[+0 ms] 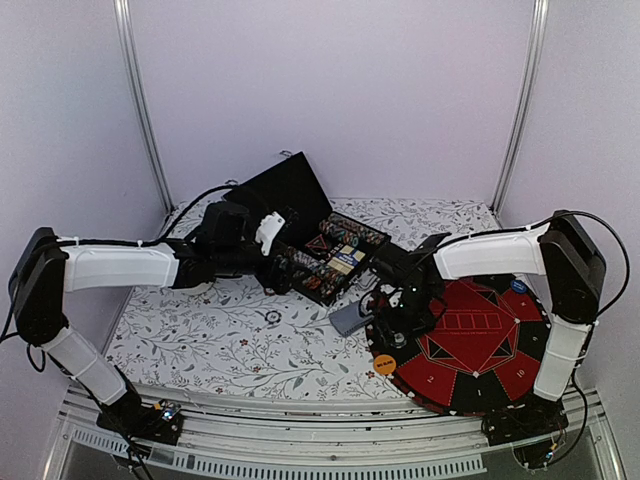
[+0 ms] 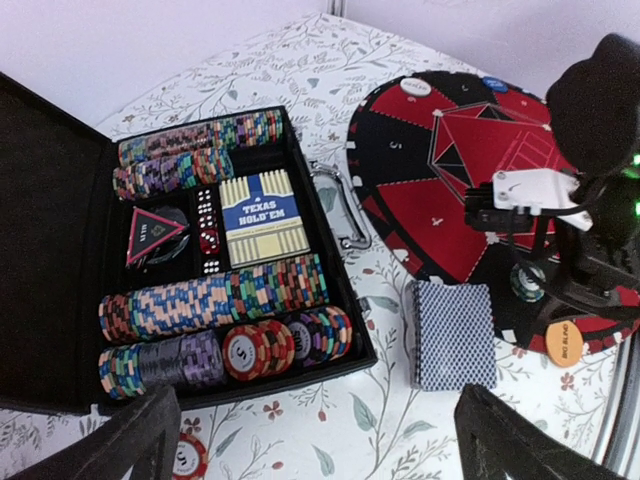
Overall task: Distribute texas hold em gaming equipment
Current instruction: Move the pile of poker chips to the big blind area, then adjust the poker chips pile in the chip case.
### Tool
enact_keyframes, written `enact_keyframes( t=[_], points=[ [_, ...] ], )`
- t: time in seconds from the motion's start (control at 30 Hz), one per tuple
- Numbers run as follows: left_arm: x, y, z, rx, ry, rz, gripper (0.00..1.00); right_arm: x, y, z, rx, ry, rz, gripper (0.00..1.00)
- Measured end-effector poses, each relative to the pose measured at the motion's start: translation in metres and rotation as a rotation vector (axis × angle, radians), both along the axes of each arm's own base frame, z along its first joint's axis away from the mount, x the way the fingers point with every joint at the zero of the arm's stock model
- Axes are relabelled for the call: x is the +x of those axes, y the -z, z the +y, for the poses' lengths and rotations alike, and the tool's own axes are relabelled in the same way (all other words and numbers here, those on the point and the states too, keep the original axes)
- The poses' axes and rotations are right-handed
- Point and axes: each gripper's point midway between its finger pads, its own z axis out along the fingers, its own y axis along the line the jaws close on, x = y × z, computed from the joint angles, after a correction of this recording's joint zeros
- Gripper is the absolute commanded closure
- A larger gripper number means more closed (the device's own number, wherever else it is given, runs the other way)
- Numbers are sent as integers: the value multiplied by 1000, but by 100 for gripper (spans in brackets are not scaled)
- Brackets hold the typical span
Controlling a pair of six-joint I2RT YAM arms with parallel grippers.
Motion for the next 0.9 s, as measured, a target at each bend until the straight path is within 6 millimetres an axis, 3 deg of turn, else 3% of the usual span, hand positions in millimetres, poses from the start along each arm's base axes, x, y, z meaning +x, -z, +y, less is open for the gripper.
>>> enact_keyframes(
  t=[0.1,0.2,0.33,0.43,0.6,0.73,0.9],
  points=[
    [9,5,2,47,-35,28,13,5,-12,2,-6,-10,-11,12],
    [29,6,-5,97,-70,40,20,18,-28,-1,-6,-6,-52,11],
    [45,19,-14,175,-87,45,31,43,-56,-20,1,43,-135,11],
    [54,40,-18,253,-96,69,30,56,-71,-36,0,75,-186,11],
    [66,76,-25,362,-96,103,29,60,-71,-42,-18,70,-199,10],
    [65,102,-29,437,-81,130,30,57,-66,-45,-26,62,-190,10],
    [66,115,-33,473,-68,144,30,54,-62,-47,-35,52,-182,11]
  ],
)
